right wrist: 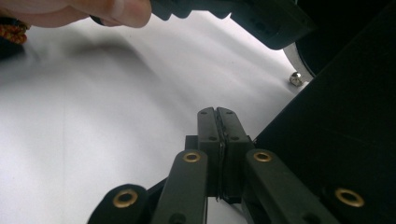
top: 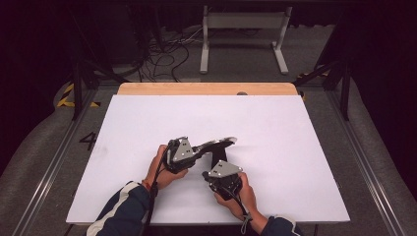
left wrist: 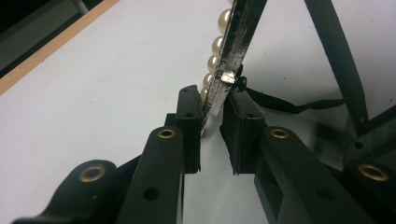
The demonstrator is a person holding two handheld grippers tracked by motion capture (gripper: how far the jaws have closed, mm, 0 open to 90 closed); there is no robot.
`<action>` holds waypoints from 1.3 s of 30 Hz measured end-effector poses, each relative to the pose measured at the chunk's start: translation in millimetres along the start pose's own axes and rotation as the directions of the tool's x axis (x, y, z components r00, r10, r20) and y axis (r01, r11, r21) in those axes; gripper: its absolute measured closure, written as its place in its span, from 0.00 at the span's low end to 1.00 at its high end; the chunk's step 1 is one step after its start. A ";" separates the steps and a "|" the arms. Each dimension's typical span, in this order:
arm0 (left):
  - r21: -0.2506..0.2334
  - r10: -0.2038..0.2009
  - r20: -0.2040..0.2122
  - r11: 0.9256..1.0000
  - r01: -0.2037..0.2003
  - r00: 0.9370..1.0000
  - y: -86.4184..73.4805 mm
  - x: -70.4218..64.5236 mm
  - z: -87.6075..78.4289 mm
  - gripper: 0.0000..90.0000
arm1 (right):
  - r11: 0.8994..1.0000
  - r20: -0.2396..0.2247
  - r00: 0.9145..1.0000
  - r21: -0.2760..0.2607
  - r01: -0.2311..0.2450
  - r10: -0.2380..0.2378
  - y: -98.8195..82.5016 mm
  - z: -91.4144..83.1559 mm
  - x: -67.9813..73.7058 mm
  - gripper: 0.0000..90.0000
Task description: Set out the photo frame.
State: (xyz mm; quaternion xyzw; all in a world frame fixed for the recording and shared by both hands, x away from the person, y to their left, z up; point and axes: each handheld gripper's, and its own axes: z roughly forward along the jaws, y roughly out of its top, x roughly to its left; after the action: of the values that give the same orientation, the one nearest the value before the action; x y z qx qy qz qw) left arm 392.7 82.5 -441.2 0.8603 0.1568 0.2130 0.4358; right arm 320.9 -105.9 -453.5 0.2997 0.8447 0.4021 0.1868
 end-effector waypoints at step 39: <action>-0.074 -0.024 0.022 0.997 0.026 0.999 6.9 -6.0 -10.1 0.83 | 0.999 -0.042 0.998 0.013 -0.052 0.052 -5.5 -3.7 -14.3 0.97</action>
State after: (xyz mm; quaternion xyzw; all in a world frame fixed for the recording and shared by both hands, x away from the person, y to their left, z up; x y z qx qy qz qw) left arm 383.0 82.8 -431.6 0.8438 0.1548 0.2041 0.4716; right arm 327.6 -120.1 -454.5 0.3142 0.8428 0.4079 0.1565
